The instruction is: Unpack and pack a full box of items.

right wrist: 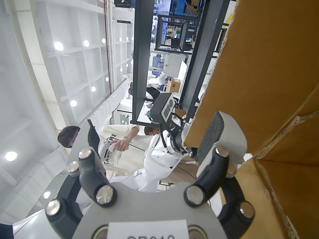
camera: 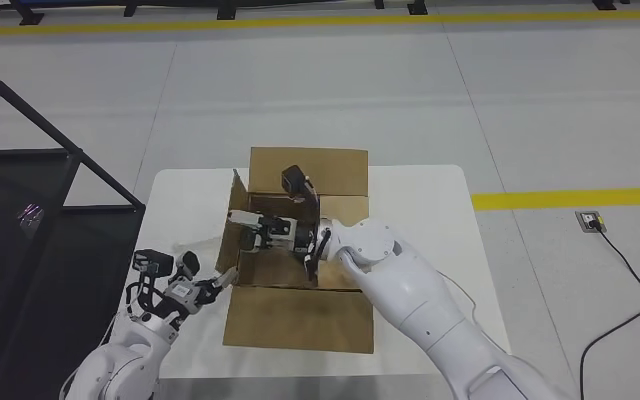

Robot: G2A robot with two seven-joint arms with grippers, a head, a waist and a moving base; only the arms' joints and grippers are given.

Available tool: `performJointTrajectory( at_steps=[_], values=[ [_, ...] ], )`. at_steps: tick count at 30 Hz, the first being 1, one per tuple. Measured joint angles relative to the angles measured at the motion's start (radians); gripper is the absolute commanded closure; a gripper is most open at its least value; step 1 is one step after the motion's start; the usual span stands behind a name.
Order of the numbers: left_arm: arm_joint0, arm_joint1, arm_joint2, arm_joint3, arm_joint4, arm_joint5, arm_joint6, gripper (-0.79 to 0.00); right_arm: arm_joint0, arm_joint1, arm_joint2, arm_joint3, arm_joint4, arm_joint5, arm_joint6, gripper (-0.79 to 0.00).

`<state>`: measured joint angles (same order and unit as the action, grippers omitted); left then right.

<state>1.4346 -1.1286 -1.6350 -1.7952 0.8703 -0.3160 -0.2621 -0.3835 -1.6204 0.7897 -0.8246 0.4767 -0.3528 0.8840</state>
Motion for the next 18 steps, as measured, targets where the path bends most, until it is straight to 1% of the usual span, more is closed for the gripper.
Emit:
performJointTrajectory(
  at_steps=[3, 7, 12, 18],
  values=[
    [0.012, 0.001, -0.021, 0.000, -0.015, 0.000, 0.011, -0.785, -0.001, -0.001, 0.008, -0.004, -0.010, -0.014, 0.002, -0.785],
    [0.037, 0.003, -0.064, 0.004, -0.039, 0.010, 0.028, -0.785, -0.022, 0.011, 0.046, -0.028, -0.018, -0.074, -0.001, -0.785],
    [0.052, 0.007, -0.112, 0.045, -0.057, 0.023, 0.026, -0.785, -0.083, 0.048, 0.131, -0.104, -0.026, -0.107, 0.054, -0.785],
    [0.032, 0.009, -0.116, 0.118, -0.040, 0.040, 0.005, -0.785, -0.197, 0.097, 0.232, -0.261, -0.105, -0.110, 0.060, -0.785]
  ],
)
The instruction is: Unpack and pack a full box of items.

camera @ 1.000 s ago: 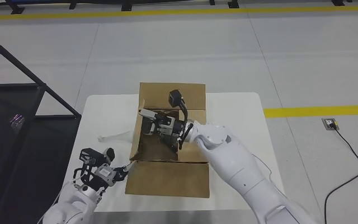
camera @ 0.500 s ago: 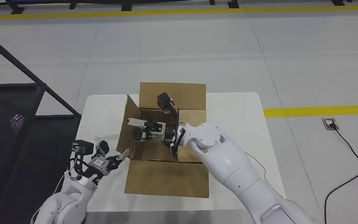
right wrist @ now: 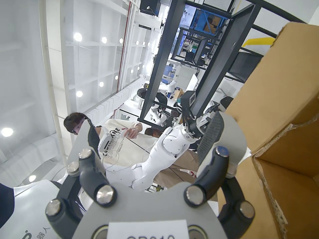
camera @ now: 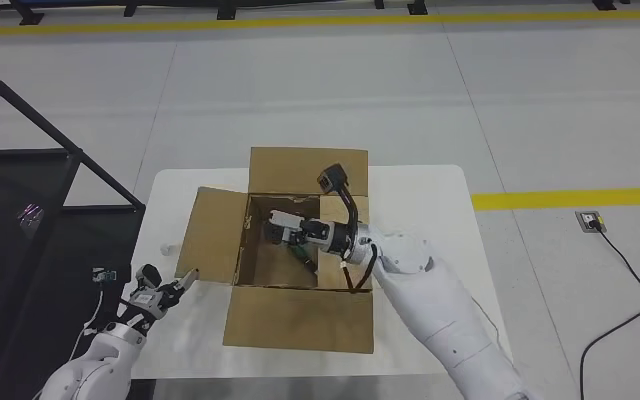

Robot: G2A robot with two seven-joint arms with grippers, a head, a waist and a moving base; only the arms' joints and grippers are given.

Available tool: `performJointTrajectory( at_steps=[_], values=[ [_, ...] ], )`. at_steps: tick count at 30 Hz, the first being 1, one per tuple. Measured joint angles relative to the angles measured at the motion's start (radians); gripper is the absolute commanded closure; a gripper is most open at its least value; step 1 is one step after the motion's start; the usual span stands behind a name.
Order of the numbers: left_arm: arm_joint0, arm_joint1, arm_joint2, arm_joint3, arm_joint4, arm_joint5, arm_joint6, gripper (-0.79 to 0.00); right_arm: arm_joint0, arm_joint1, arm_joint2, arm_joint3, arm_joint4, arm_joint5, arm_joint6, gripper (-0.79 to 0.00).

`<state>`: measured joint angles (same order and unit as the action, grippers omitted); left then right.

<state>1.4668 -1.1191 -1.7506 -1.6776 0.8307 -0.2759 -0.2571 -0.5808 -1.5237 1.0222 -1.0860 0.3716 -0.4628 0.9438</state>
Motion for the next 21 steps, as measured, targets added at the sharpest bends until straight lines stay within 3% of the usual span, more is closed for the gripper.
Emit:
performJointTrajectory(
  at_steps=[4, 10, 21],
  values=[
    [-0.021, 0.001, 0.025, 0.045, 0.060, 0.017, -0.013, -0.785, -0.112, 0.030, 0.063, -0.158, -0.123, -0.057, -0.049, -0.785],
    [-0.032, 0.000, 0.045, 0.068, 0.081, 0.029, 0.010, -0.785, -0.244, 0.054, 0.123, -0.341, -0.240, -0.031, -0.140, -0.785],
    [0.090, 0.001, -0.058, -0.102, 0.023, 0.017, 0.110, -0.785, -0.261, 0.056, 0.121, -0.351, -0.254, -0.039, -0.160, -0.785]
  ],
)
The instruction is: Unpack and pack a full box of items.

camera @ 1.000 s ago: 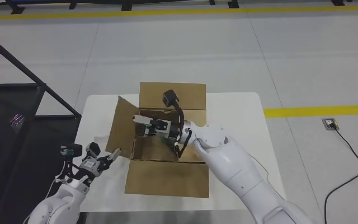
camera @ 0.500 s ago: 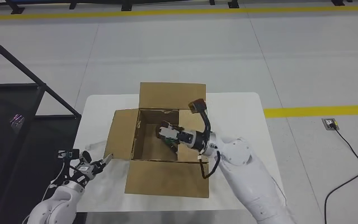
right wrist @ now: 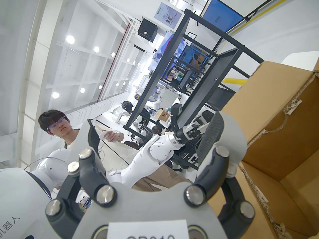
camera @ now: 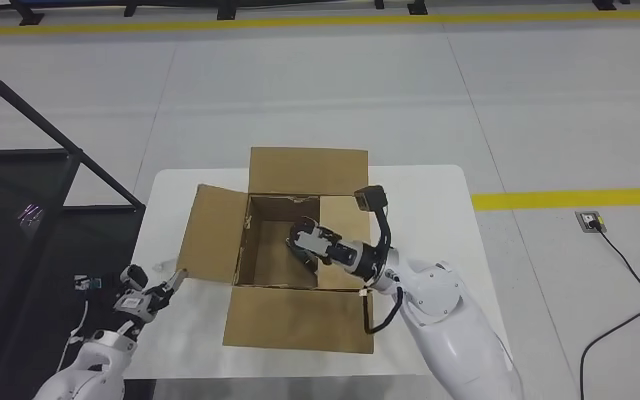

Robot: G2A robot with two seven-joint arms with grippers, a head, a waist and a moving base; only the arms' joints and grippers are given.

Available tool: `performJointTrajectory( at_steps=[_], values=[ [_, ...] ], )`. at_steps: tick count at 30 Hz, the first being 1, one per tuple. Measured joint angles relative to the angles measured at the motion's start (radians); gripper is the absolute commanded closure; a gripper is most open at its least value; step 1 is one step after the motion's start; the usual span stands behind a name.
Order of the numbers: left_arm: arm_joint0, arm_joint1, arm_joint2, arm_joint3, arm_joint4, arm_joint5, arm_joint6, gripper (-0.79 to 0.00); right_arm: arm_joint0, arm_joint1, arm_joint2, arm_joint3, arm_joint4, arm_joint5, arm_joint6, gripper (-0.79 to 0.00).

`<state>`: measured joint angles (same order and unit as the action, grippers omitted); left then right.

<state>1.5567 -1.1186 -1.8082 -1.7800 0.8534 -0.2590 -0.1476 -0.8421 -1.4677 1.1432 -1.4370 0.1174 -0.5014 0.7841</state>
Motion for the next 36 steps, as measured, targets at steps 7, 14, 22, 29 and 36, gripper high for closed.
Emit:
performJointTrajectory(
  at_steps=[7, 14, 22, 29, 36],
  values=[
    [0.088, 0.000, -0.042, -0.159, -0.023, -0.056, 0.015, -0.785, -0.050, 0.023, 0.028, -0.070, -0.042, -0.134, 0.096, -0.785],
    [0.126, 0.002, 0.010, -0.319, 0.043, -0.136, -0.032, -0.785, -0.151, 0.057, 0.103, -0.186, -0.052, -0.306, 0.152, -0.785],
    [-0.070, 0.006, 0.208, -0.264, -0.053, -0.190, -0.277, -0.785, -0.257, 0.088, 0.199, -0.270, -0.060, -0.343, 0.128, -0.785],
    [-0.160, 0.007, 0.263, -0.215, -0.117, -0.188, -0.411, -0.785, -0.261, 0.089, 0.204, -0.273, -0.065, -0.338, 0.124, -0.785],
    [-0.160, 0.007, 0.263, -0.215, -0.118, -0.188, -0.408, -0.785, -0.261, 0.089, 0.204, -0.273, -0.065, -0.338, 0.124, -0.785]
  ],
)
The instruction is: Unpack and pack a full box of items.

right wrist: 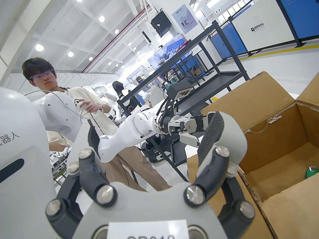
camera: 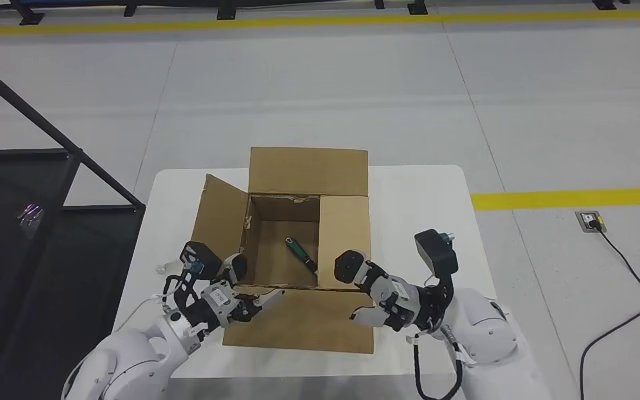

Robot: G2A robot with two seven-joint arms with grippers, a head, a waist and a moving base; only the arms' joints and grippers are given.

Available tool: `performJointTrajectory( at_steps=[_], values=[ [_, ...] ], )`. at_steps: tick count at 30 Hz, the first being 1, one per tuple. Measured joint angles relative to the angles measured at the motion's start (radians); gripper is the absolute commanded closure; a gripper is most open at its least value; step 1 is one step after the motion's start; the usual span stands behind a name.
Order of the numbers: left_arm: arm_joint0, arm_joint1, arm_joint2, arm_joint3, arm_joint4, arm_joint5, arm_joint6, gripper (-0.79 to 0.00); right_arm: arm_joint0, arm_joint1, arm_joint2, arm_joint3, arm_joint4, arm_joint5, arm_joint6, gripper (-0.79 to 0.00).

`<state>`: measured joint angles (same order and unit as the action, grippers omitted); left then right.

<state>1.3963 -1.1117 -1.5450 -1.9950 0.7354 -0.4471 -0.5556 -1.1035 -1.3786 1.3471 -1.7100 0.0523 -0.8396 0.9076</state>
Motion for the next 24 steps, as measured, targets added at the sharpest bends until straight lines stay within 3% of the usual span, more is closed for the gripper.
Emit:
performJointTrajectory(
  at_steps=[4, 7, 17, 24],
  values=[
    [-0.033, -0.002, 0.036, 0.017, 0.007, 0.026, -0.010, -0.785, 0.014, -0.001, -0.025, -0.008, -0.007, 0.037, -0.052, -0.785],
    [-0.113, -0.008, 0.092, 0.073, -0.084, 0.046, -0.051, -0.785, 0.035, 0.000, -0.047, -0.012, -0.004, 0.044, -0.065, -0.785],
    [-0.450, -0.030, 0.275, 0.364, -0.243, 0.107, -0.254, -0.785, 0.002, 0.019, -0.014, -0.037, 0.001, 0.022, -0.114, -0.785],
    [-0.574, -0.044, 0.345, 0.568, -0.308, 0.091, -0.310, -0.785, -0.072, 0.035, 0.041, -0.069, 0.005, 0.012, -0.171, -0.785]
  ],
)
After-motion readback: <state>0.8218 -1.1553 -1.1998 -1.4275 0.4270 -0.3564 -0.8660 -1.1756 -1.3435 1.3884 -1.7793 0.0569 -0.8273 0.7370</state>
